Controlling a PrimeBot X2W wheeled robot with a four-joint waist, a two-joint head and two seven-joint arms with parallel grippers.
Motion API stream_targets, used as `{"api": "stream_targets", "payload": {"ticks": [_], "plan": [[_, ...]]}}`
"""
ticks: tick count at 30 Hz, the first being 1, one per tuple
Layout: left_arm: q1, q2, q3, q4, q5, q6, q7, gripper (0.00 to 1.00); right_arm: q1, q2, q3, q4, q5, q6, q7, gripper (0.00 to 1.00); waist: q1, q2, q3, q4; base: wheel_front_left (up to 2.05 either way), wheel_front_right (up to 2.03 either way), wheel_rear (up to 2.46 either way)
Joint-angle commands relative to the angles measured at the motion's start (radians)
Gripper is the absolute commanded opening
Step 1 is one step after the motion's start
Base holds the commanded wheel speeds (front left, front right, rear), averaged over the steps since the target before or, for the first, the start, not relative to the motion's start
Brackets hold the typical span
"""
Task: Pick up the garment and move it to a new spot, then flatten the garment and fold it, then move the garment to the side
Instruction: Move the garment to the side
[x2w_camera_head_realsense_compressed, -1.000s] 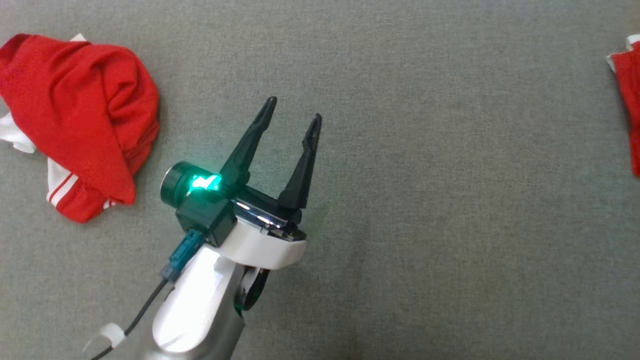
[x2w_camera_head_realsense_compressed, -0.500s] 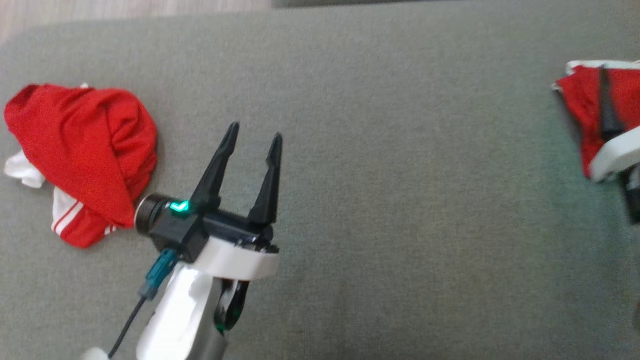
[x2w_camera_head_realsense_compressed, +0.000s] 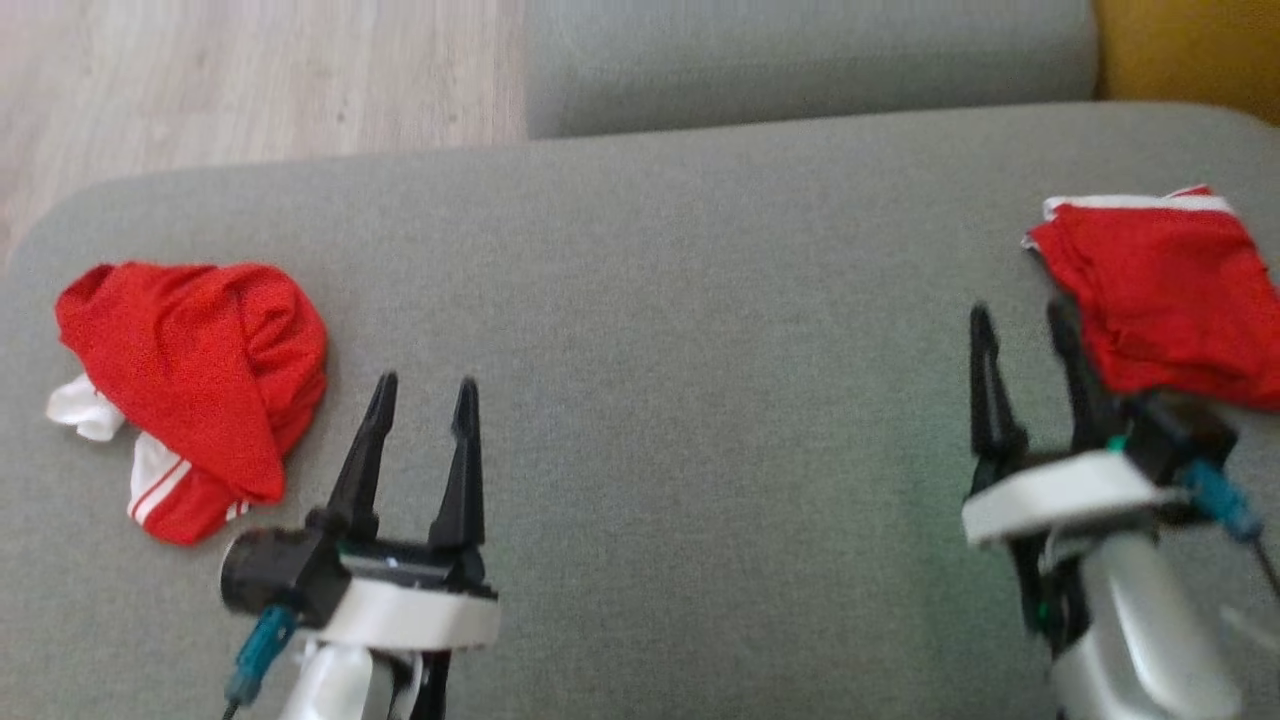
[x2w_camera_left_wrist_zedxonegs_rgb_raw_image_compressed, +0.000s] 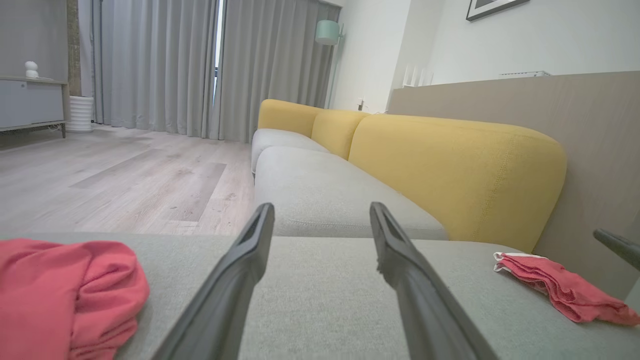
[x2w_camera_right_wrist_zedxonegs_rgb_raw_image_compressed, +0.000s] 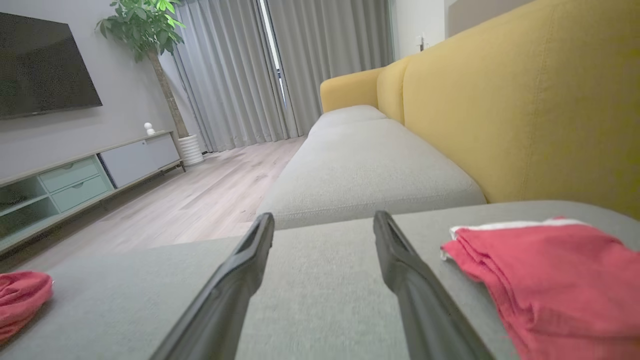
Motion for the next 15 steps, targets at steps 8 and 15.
{"api": "stream_targets", "payload": {"ticks": [8,15], "plan": [[0.048,0.003,0.063,-0.041,0.007,0.002,-0.005,1.00,0.144,0.027,0.022,-0.115,-0.020,-0.001,-0.011,1.00,0.0002,0.0000,-0.057,0.000,0.00,0.00,0.00],[0.041,0.003,0.068,-0.040,0.013,-0.002,-0.005,1.00,0.173,0.028,0.018,-0.160,-0.024,-0.001,-0.011,1.00,0.0002,0.0000,-0.055,0.007,0.00,0.00,0.00]]}}
